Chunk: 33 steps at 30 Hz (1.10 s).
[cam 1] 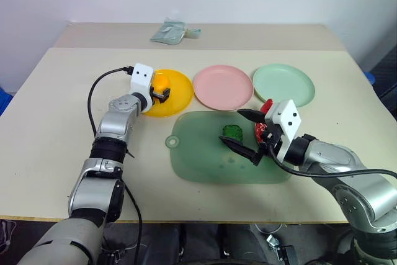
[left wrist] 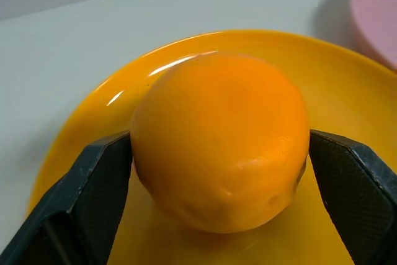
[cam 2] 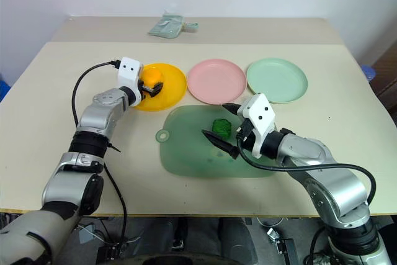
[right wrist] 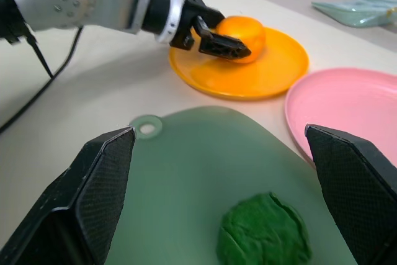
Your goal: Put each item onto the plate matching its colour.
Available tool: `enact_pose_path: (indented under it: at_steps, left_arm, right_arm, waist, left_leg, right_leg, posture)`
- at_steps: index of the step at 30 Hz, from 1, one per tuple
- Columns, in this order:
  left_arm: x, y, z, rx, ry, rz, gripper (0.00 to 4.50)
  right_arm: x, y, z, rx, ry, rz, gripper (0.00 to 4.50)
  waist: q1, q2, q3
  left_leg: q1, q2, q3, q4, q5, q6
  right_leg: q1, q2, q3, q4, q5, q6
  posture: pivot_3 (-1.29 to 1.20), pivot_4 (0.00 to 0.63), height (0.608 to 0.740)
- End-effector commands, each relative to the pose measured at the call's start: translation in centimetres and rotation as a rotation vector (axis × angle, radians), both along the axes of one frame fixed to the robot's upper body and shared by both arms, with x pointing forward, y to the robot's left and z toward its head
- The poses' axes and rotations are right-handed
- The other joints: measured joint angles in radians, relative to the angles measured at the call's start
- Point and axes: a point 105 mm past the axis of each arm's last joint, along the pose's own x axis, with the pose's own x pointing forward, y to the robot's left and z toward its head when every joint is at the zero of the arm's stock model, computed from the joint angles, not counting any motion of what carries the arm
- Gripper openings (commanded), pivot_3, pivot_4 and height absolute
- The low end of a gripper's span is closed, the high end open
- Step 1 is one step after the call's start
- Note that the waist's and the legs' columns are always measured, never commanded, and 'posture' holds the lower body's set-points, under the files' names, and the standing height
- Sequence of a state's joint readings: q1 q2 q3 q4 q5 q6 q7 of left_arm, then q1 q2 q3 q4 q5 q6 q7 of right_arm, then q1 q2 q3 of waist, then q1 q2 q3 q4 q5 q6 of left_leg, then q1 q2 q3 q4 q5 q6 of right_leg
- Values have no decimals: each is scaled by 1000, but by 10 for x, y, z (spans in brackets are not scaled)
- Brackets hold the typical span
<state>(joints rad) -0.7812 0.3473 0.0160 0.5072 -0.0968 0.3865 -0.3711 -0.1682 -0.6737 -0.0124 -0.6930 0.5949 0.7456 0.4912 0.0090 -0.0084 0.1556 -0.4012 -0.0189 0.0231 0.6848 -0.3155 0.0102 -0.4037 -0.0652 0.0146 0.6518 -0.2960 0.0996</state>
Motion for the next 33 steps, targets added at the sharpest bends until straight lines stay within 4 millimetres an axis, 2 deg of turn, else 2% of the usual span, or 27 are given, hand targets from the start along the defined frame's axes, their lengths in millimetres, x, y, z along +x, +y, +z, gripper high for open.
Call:
enact_pose_path:
  at_steps: [1,8,11,13,16,22,26,31,33]
  left_arm:
    - [-9,9,33,-10,-123,-26,4447]
    - [-41,20,40,30,-174,-95,4447]
    - [-59,12,39,46,-177,-204,4447]
    - [-80,-4,34,87,-168,-356,4447]
    - [-102,-20,28,91,-149,-494,4447]
    - [-122,-39,14,78,-105,-609,4447]
    - [-133,-50,15,43,-102,-690,4447]
    - [-147,-56,14,7,-58,-775,4447]
    - [-151,-57,12,7,-42,-798,4500]
  right_arm:
    - [-3,1,5,-33,-46,-9,4500]
    - [-1,-6,7,-54,-60,-16,4500]
    - [1,-6,6,-67,-55,-5,4500]
    - [3,-2,2,-82,-26,13,4500]
    - [8,2,-6,-135,-11,6,4500]
    - [18,7,-19,-206,1,-34,4500]
    - [29,1,-36,-265,59,-107,4500]
    - [32,0,-43,-261,115,-135,4500]
    - [32,1,-42,-255,109,-131,3950]
  waist:
    - [0,0,0]
    - [2,0,0]
    - [2,0,0]
    - [0,0,0]
    - [-3,0,0]
    - [-2,1,0]
    - [-1,0,0]
    - [-5,1,0]
    - [-6,1,0]
  left_leg:
    - [-2,0,0,0,0,-1]
    - [-4,0,0,0,1,-2]
    - [-4,0,0,1,1,-2]
    - [-4,0,0,1,1,-2]
    - [-4,0,0,0,1,-2]
    - [-4,0,0,0,1,-1]
    - [-4,0,0,0,1,-1]
    - [-4,0,0,0,1,-1]
    - [-4,0,0,0,1,-1]
  right_leg:
    - [-3,0,0,1,0,0]
    - [-5,0,0,2,0,0]
    - [-5,0,0,2,0,0]
    - [-5,-1,0,2,0,0]
    - [-5,-1,0,2,0,0]
    - [-5,-1,0,2,0,0]
    - [-5,-1,0,2,0,0]
    - [-5,-1,0,2,0,0]
    - [-5,-1,0,2,0,0]
  posture:
    - [0,150,740]
    - [0,150,740]
    - [0,150,740]
    - [0,150,740]
    - [0,150,740]
    - [0,150,740]
    - [0,150,740]
    - [0,150,740]
    - [0,150,740]
